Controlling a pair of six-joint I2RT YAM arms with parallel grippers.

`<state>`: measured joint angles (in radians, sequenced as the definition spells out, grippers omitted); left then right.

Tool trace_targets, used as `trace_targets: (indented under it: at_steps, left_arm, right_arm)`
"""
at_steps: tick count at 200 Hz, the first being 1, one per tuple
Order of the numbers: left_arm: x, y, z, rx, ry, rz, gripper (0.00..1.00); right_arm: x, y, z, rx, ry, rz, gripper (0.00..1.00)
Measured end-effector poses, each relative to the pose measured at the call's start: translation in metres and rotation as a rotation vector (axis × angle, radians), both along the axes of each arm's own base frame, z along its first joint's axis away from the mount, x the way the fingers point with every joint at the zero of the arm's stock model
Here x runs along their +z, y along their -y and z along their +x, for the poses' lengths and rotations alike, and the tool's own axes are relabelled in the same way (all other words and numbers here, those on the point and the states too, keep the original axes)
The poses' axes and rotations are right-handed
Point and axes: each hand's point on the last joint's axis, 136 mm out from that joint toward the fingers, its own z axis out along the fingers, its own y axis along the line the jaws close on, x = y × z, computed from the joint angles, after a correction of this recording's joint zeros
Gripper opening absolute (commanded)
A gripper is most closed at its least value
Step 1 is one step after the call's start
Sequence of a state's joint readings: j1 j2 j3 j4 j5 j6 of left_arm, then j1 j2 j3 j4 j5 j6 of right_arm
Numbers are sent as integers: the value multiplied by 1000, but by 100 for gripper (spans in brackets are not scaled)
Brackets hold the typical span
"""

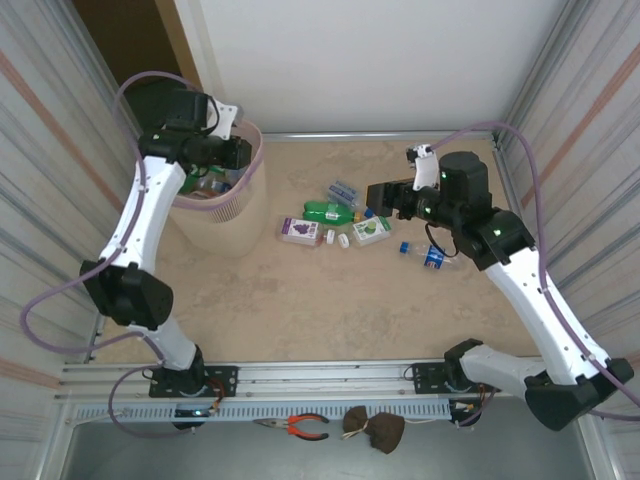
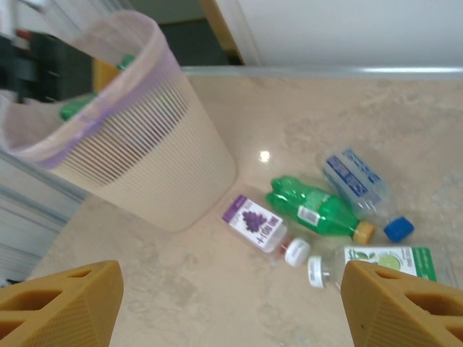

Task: Put the plastic bottles in the bin

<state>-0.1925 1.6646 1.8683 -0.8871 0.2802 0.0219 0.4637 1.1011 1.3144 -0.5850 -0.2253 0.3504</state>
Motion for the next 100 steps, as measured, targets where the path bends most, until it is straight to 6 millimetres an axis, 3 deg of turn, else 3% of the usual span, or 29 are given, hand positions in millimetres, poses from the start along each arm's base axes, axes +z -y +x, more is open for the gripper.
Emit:
trace_targets:
  at_steps: [28,58,100]
  left_arm:
    - [29,9,-20,-34,63,-21,32]
    - [52,14,-37,-65,113,-50,35]
    - [55,15,-50,-80,118,-62,38]
  right_arm:
    - [-30,20,17,-77,-89,-57,77]
    - [-81,48,31,-148,-214,-188,77]
    - [-155,67,27,-52,-357,-499,73]
